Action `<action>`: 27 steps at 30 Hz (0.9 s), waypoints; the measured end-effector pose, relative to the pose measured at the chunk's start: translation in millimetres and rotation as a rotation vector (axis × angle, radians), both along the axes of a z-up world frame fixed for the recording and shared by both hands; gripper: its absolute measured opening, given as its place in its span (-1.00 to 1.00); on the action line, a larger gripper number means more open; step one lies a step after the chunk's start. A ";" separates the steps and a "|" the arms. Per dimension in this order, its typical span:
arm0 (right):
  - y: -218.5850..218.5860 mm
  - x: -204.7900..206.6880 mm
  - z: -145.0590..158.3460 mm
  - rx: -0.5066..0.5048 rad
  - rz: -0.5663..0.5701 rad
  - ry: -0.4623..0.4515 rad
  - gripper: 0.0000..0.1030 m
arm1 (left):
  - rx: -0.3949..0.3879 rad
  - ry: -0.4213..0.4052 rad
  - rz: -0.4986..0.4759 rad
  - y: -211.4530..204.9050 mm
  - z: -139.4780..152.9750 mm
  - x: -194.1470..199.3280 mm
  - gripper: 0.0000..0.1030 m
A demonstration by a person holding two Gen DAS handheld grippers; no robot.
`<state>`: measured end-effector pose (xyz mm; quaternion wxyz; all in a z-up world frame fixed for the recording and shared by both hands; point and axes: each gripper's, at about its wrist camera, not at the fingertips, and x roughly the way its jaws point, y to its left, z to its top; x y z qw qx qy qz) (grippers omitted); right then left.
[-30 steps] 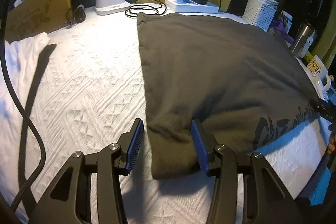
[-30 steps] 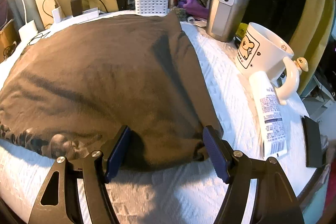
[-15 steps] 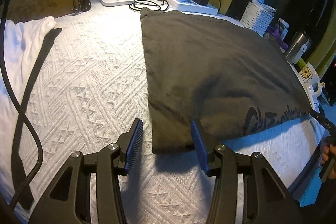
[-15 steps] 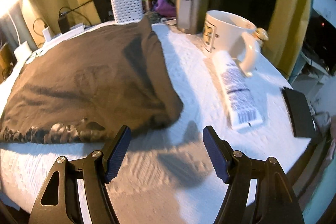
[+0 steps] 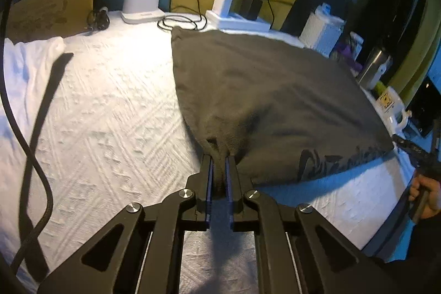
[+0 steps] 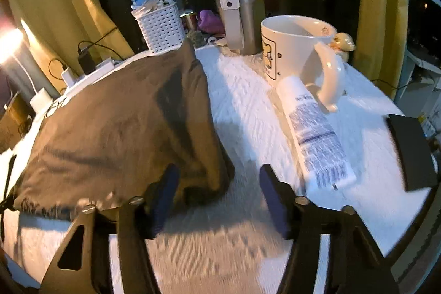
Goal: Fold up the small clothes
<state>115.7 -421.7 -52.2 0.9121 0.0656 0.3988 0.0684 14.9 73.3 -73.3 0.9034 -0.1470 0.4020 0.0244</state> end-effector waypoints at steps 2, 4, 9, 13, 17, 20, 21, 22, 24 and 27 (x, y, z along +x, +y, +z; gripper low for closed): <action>0.5 10.3 -6.0 0.017 0.010 0.016 0.11 | 0.003 -0.008 0.001 0.9 3.9 -0.9 -0.87; 3.7 17.9 -12.5 0.014 0.010 0.035 -0.03 | 0.006 -0.010 0.003 2.1 7.3 -2.1 -0.87; 24.3 18.9 -14.3 -0.073 0.045 0.022 -0.39 | 0.034 -0.013 -0.002 2.1 17.4 -6.5 -0.87; 32.1 13.2 -16.0 -0.178 0.041 0.003 -0.50 | 0.060 0.020 0.007 1.2 9.8 -5.5 -0.87; 37.6 7.6 -15.3 -0.245 0.038 -0.014 -0.63 | 0.071 0.078 0.021 -2.9 -10.0 -3.2 -0.87; 36.8 4.5 -14.7 -0.297 0.017 -0.014 -0.71 | 0.062 0.096 0.029 -2.7 -18.3 -3.4 -0.87; 35.4 4.5 -15.4 -0.300 0.013 -0.013 -0.71 | 0.060 0.098 0.030 -2.3 -19.8 -3.5 -0.86; 33.0 3.7 -15.9 -0.288 0.009 -0.014 -0.71 | 0.058 0.101 0.032 -2.2 -22.1 -3.2 -0.84; 31.4 3.2 -16.5 -0.281 0.005 -0.018 -0.71 | 0.070 0.096 0.040 -2.9 -24.2 -3.2 -0.77; 31.9 2.5 -16.8 -0.283 -0.010 -0.022 -0.70 | 0.064 0.096 0.047 -2.1 -24.4 -4.6 -0.74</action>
